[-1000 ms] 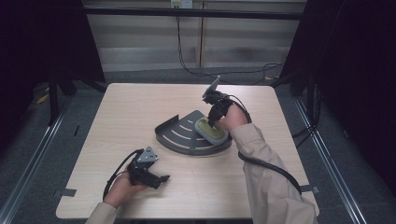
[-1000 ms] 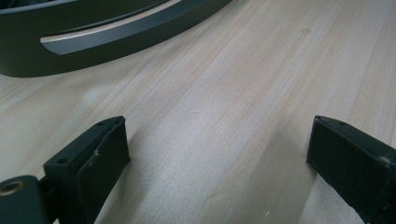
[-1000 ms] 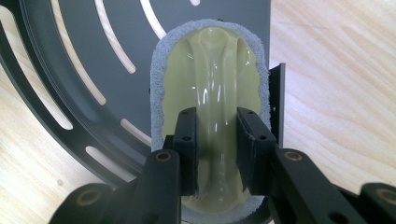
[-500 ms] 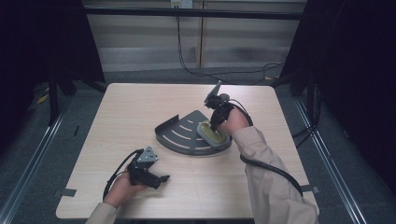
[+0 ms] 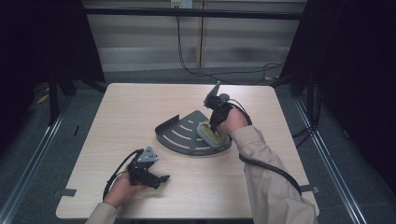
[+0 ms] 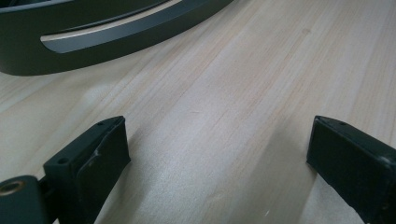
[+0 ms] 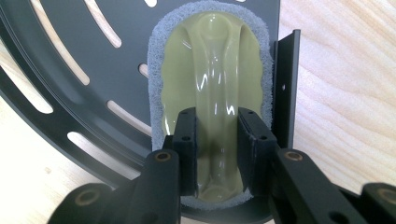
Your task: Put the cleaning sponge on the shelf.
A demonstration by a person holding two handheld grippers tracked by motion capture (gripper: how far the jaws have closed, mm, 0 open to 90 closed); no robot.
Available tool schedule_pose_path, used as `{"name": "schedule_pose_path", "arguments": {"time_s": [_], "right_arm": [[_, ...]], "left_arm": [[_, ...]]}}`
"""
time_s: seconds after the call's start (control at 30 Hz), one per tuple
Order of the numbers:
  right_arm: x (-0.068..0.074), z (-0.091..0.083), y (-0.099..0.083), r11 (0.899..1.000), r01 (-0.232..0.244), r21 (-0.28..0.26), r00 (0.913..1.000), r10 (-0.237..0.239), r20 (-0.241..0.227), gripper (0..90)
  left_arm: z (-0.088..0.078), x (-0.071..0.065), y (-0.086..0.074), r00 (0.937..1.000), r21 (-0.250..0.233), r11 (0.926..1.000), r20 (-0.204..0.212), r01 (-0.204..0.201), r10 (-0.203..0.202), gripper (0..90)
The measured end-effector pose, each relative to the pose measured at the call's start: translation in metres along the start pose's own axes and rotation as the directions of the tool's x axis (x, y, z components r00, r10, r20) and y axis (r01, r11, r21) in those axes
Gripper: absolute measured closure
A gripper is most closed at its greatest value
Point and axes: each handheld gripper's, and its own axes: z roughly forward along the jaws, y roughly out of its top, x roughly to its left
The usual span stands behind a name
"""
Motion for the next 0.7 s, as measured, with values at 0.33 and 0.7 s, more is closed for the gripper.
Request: {"name": "schedule_pose_path", "arguments": {"time_s": [0.33,0.7], "right_arm": [[-0.0006,0.0027,-0.0002,1.000,-0.012,0.011,0.9999,0.012,-0.002,71.0],[0.0014,0.0038,-0.0004,1.000,-0.009,0.007,1.0000,0.009,0.004,70.9]], "left_arm": [[0.0000,0.0000,0.0000,1.0000,0.000,1.0000,0.000,-0.001,0.001,5.1],[0.0000,0.0000,0.0000,1.0000,0.000,1.0000,0.000,0.000,0.000,5.1]]}}
